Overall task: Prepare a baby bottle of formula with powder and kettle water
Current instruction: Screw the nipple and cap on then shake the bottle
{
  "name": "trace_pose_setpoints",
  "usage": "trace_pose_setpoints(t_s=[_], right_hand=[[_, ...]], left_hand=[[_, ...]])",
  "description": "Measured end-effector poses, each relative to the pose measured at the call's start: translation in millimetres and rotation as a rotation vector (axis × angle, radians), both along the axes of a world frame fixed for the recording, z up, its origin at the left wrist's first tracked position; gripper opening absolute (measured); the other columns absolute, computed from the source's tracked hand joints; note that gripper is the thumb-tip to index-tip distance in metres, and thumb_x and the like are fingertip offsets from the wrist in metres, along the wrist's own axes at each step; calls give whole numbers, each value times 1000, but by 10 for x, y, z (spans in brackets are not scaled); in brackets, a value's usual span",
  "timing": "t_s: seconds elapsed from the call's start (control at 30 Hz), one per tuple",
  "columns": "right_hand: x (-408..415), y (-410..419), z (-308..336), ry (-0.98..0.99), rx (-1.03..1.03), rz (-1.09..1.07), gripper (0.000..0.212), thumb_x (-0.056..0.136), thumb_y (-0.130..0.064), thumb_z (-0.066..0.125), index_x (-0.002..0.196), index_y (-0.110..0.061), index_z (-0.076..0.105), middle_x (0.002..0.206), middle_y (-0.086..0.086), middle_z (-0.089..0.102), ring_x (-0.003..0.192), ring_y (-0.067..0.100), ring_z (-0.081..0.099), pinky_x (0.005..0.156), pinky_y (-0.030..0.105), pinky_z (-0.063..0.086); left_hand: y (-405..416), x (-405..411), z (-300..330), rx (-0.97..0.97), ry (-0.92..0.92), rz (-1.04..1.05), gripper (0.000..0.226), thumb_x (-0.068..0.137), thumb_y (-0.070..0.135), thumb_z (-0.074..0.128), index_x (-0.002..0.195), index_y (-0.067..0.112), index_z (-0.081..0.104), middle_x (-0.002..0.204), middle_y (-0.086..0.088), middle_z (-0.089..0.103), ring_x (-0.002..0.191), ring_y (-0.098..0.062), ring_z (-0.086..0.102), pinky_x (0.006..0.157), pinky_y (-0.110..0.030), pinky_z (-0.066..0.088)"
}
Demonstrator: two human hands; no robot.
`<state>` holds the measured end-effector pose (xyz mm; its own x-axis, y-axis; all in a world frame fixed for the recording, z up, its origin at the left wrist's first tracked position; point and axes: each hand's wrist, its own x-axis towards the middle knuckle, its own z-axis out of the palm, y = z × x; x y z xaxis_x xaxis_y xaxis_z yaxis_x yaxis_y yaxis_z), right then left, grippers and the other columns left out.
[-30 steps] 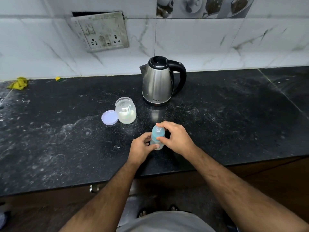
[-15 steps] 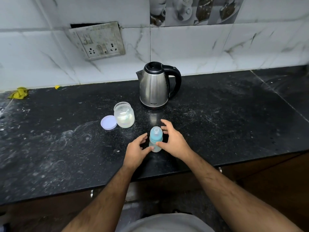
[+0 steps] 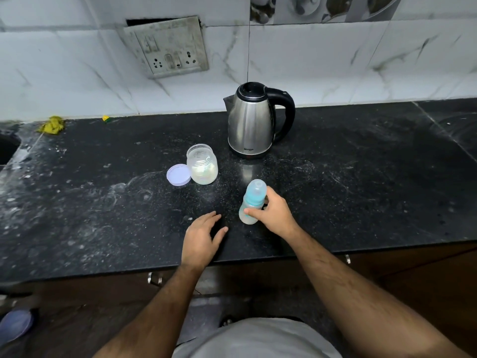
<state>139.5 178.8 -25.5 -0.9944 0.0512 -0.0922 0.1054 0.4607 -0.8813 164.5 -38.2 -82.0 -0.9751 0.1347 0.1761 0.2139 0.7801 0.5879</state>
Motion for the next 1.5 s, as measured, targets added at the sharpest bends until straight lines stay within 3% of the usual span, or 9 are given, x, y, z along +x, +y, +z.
trace_pose_setpoints(t_s=[0.2,0.33,0.43,0.67,0.83,1.03,1.2,1.37,1.5], right_hand=[[45,272,143,41,-158,-47,64,70,-22,85,125,-26,53,112,-5,69,103,12,68,93,47,55],[101,438,298,44,-309,-91,97,79,-27,79,151,-46,15,105,1,74,96,20,73,85,50,58],[154,546,402,58,-387,-78,100,84,-30,74,147,-58,1,96,0,75,92,17,74,67,47,62],[163,774,551,69,-596,-109,85,92,-17,68,151,-47,13,90,2,76,87,21,75,54,34,58],[173,735,620,-7,-568,125,81,85,-19,73,143,-49,24,91,8,77,81,24,75,52,33,57],[123,700,783,113,-738,-71,78,85,-25,70,148,-36,25,97,4,75,82,23,74,53,34,56],[254,697,835,84,-656,100,78,84,-19,70,145,-39,26,90,5,76,78,20,75,52,32,57],[181,742,948,203,-783,-166,79,87,-23,68,151,-31,21,92,-1,75,81,19,74,56,35,58],[275,666,899,80,-700,39,85,85,-18,70,153,-30,19,90,7,76,79,23,74,53,35,57]], left_hand=[[140,-49,-109,-365,-63,-90,83,89,74,37,152,20,36,164,-9,22,153,-27,11,124,-46,7],[225,-37,-190,-444,-95,-88,97,84,84,15,156,21,25,166,-10,11,154,-28,-1,123,-48,2],[237,-22,-254,-477,-107,-70,97,84,85,7,157,21,21,166,-9,8,154,-26,-6,123,-48,0],[255,-34,-299,-496,-120,-42,94,85,85,11,157,25,20,167,-3,8,154,-21,-6,124,-46,-1],[267,-56,-270,-451,-140,-26,93,84,82,1,156,27,22,167,0,8,154,-19,-4,124,-43,-2],[298,-59,-242,-445,-153,4,95,82,83,6,156,27,23,167,1,10,154,-18,-3,124,-42,-2],[319,-55,-241,-460,-145,25,102,78,88,1,156,27,23,166,1,12,154,-18,-1,124,-43,0],[324,-43,-241,-469,-145,31,95,82,85,10,156,28,22,167,2,11,154,-17,-2,125,-43,0],[328,-40,-229,-467,-148,38,92,83,83,12,157,29,22,167,3,10,154,-16,-3,125,-42,0]])
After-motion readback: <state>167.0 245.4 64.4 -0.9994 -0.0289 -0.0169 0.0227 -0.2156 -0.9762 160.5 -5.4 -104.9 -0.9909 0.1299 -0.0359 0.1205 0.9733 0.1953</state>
